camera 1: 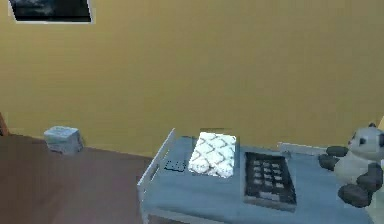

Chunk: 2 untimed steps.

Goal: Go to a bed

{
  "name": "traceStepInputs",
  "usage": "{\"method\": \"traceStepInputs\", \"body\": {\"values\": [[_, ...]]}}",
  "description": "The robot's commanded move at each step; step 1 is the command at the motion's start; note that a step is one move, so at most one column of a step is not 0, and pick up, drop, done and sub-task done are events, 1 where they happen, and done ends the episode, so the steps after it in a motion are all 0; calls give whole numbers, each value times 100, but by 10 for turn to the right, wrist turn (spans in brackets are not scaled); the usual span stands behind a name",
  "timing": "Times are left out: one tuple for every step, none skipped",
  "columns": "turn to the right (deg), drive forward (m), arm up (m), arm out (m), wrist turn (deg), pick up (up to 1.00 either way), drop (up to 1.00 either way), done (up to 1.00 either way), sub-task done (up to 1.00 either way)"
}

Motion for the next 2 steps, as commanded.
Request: {"method": "traceStepInputs", "body": {"values": [[240, 0, 0, 0, 0, 0, 0, 0, 0], [0, 10, 0, 0, 0, 0, 0, 0, 0]]}}
